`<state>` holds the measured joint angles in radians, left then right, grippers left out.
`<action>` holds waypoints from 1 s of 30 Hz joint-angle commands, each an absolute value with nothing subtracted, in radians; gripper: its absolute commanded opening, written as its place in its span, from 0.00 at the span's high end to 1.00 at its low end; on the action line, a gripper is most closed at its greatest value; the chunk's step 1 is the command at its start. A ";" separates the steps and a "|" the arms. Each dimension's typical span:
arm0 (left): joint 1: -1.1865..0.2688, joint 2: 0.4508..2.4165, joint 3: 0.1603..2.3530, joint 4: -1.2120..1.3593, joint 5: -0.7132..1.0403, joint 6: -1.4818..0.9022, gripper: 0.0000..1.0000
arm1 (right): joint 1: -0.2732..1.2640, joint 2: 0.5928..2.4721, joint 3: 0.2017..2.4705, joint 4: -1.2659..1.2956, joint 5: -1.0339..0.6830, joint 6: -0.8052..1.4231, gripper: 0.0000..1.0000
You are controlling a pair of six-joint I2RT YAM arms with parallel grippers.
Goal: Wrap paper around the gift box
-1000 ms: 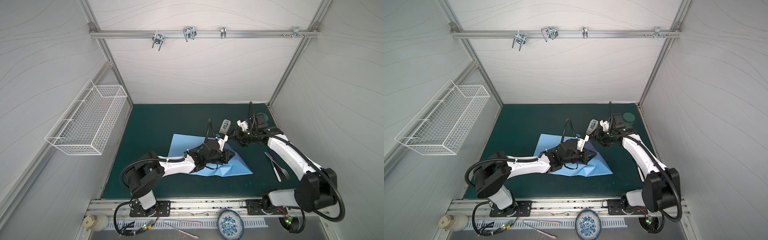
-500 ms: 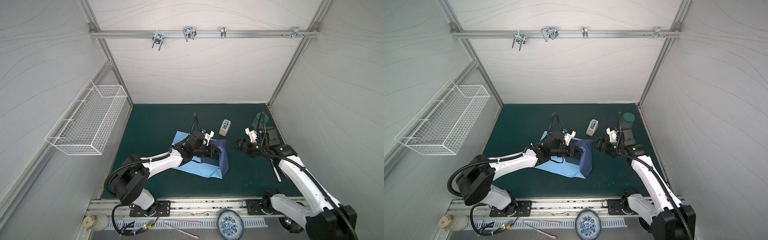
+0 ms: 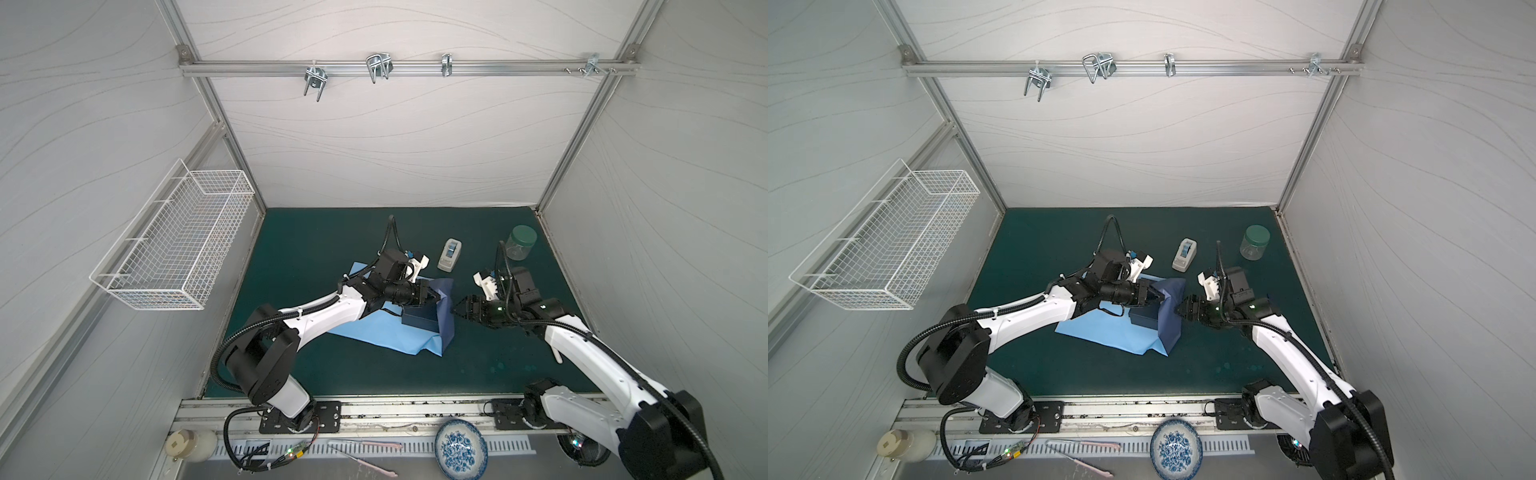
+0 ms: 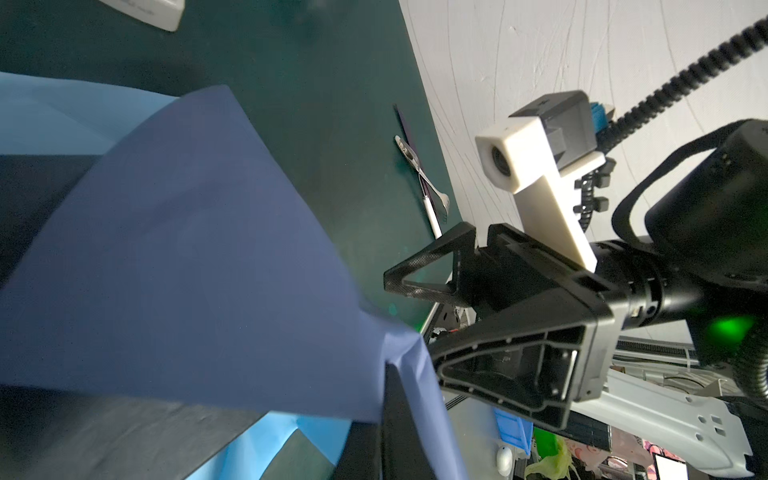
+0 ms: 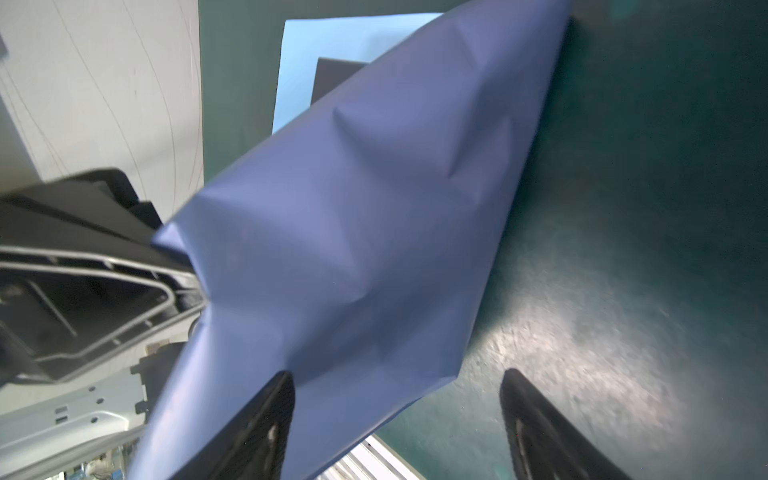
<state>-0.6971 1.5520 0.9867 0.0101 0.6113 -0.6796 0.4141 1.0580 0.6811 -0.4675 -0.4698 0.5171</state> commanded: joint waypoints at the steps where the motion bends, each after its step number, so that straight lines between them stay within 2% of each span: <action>1: -0.674 1.545 1.004 0.024 0.646 -0.664 0.99 | 0.445 1.092 0.681 -0.389 -0.450 0.533 0.22; 6: -0.657 1.548 0.999 0.033 0.667 -0.686 0.91 | 0.466 1.143 0.678 -0.346 -0.444 0.527 0.24; 18: -0.629 1.521 0.953 0.060 0.685 -0.787 0.48 | 0.486 1.189 0.645 -0.280 -0.459 0.508 0.30; 25: -0.641 1.499 0.924 0.045 0.658 -0.866 0.39 | 0.502 1.215 0.641 -0.239 -0.442 0.533 0.31; 30: -0.672 1.443 0.886 -0.018 0.567 -0.867 0.33 | 0.514 1.233 0.652 -0.222 -0.430 0.549 0.32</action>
<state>-0.6567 1.4841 0.8890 -0.0006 0.6258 -0.8520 0.5034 1.2263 0.6426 -0.2508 -0.4442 0.5343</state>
